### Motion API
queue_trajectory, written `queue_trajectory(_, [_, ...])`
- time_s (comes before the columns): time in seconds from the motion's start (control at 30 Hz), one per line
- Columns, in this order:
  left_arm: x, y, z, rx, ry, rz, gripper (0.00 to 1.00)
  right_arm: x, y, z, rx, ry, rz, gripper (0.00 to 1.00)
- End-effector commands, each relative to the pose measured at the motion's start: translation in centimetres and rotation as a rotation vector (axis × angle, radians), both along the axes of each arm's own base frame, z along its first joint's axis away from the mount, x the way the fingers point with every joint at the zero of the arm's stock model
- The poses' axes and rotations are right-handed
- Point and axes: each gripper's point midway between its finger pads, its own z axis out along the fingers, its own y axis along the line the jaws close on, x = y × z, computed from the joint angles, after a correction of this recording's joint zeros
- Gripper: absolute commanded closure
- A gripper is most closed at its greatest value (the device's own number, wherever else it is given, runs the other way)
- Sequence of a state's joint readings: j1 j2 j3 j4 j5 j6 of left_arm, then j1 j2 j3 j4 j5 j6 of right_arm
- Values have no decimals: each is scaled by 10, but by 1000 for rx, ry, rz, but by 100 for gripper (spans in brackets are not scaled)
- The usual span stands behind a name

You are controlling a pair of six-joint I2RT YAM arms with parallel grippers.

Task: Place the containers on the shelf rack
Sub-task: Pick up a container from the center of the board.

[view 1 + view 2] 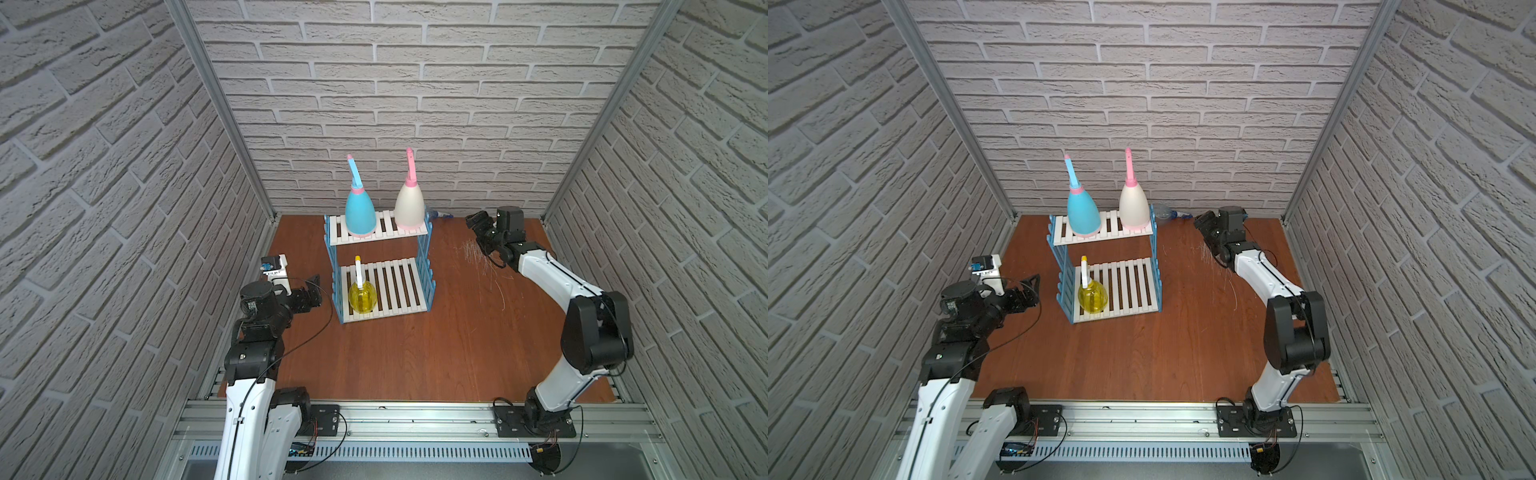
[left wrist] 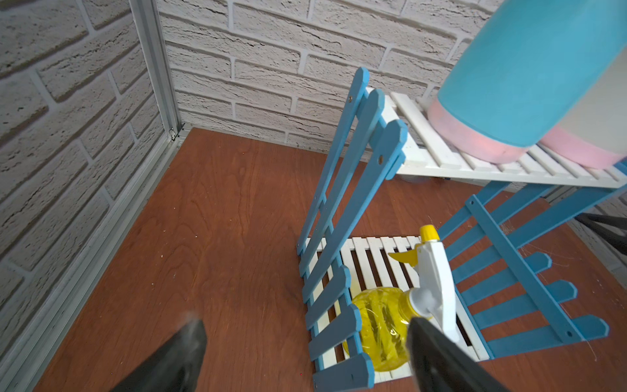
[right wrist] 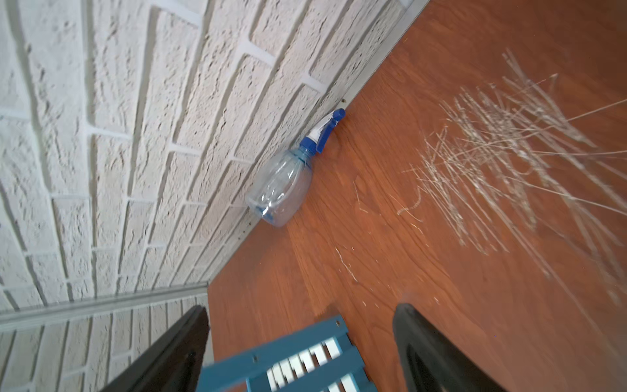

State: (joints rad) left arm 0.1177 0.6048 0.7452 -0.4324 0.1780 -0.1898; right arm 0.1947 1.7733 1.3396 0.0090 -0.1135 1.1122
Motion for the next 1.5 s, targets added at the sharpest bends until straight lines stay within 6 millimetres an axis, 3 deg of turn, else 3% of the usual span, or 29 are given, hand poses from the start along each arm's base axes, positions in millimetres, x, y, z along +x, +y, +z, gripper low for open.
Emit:
queue_trajectory(0.0, [1, -2, 13, 31, -81, -24, 2, 31, 10, -2, 127, -13, -43, 13])
queue_trajectory(0.4, [7, -6, 9, 16, -71, -46, 3, 110, 25, -84, 299, 85, -157, 27])
queue_trajectory(0.7, [14, -5, 4, 20, -45, -48, 3, 153, 39, -117, 396, 105, -171, 38])
queue_trajectory(1.03, [16, -4, 2, 23, -35, -46, 2, 185, 45, -134, 436, 112, -185, 46])
queue_trajectory(1.2, [17, -3, 0, 21, -29, -45, 3, 192, 47, -149, 462, 127, -201, 54])
queue_trajectory(1.47, [18, -2, 0, 22, -26, -41, 2, 201, 43, -156, 483, 112, -239, 64])
